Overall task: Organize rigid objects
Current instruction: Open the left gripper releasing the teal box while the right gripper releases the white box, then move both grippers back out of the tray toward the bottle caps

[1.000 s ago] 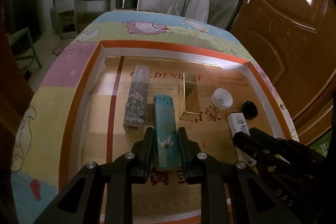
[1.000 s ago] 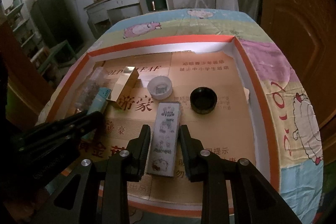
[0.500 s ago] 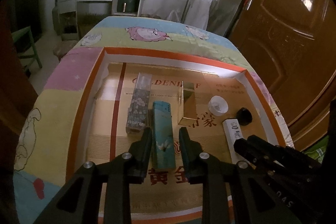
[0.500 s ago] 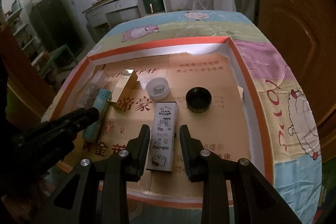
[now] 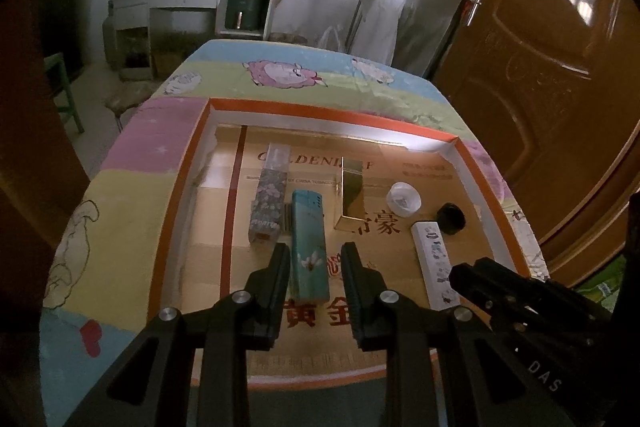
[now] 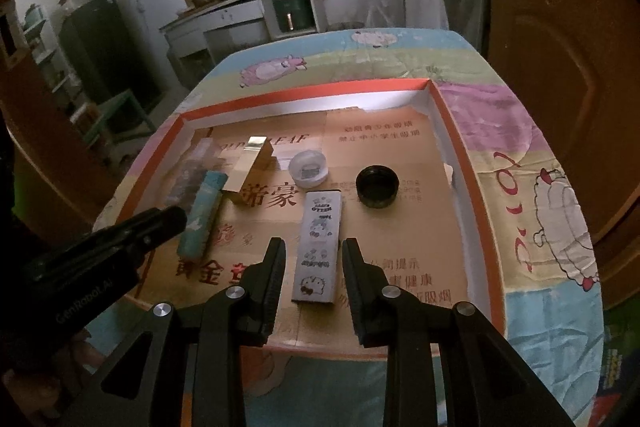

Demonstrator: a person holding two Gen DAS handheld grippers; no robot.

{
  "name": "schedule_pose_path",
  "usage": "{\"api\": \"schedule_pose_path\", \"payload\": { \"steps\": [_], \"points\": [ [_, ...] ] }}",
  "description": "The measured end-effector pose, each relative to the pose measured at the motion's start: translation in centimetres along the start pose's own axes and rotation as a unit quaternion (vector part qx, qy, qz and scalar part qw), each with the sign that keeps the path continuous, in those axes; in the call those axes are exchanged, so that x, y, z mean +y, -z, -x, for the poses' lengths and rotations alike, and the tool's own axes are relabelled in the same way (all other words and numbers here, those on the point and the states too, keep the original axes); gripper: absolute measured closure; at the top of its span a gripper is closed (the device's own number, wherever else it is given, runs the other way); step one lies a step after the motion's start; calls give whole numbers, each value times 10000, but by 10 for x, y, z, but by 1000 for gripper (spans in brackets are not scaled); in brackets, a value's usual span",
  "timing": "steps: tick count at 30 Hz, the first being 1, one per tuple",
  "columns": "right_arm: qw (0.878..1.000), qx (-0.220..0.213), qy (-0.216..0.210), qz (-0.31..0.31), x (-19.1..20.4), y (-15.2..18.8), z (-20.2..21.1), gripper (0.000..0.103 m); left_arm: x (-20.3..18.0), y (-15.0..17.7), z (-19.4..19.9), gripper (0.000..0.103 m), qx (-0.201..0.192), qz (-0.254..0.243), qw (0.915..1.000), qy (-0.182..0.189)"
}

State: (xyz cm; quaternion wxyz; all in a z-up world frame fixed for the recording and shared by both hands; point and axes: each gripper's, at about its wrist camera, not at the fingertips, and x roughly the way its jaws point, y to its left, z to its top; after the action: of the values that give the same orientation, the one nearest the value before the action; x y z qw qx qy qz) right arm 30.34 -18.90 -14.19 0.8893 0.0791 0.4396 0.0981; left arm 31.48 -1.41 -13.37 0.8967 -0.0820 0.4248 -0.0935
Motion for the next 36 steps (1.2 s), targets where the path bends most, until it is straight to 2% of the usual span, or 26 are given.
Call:
{"api": "schedule_pose_path", "payload": {
  "steps": [36],
  "points": [
    [9992,-364,30,161,23,31,83,73,-11,32,81,77,-364,-130,9992,55]
  ]
}}
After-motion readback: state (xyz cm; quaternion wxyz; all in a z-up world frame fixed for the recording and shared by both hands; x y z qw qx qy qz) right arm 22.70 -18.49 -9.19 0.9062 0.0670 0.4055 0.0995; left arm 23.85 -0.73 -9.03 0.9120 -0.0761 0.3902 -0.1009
